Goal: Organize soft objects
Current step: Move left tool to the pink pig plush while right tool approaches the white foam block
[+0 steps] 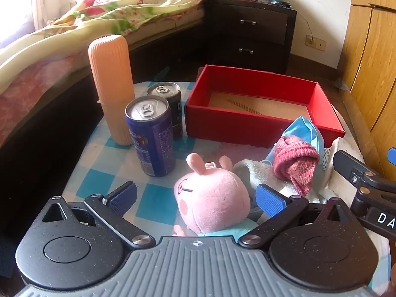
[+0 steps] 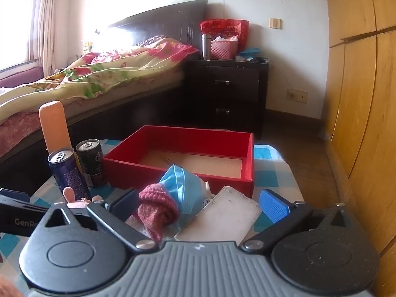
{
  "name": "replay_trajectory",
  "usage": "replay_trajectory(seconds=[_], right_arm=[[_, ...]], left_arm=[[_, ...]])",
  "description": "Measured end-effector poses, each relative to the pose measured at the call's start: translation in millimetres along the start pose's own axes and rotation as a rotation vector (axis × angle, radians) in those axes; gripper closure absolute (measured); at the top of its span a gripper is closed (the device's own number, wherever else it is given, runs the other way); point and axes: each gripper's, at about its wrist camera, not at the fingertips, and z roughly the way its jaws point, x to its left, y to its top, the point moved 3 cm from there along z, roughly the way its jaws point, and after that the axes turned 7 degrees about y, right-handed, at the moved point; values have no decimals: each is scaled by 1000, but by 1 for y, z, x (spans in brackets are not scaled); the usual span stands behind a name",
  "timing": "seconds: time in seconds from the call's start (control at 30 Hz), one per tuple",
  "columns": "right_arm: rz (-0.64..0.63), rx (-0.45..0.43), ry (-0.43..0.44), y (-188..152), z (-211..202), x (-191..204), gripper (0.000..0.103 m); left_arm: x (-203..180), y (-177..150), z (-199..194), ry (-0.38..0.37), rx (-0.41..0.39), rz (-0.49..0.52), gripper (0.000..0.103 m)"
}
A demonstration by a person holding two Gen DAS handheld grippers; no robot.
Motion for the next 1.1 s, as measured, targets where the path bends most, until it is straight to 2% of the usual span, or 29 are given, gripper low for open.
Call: replay_trajectory(seconds=[0.9, 1.03, 1.1], right_arm=[[10, 15, 7, -1, 2, -2, 18], [16, 29, 19, -2, 3, -2, 18], [17, 33, 17, -2, 3, -3, 18]], left_arm=[[1, -1, -2, -22, 1, -4, 5], [8, -5, 0, -66, 28, -39, 5], [11, -9, 3, -58, 38, -37, 5]])
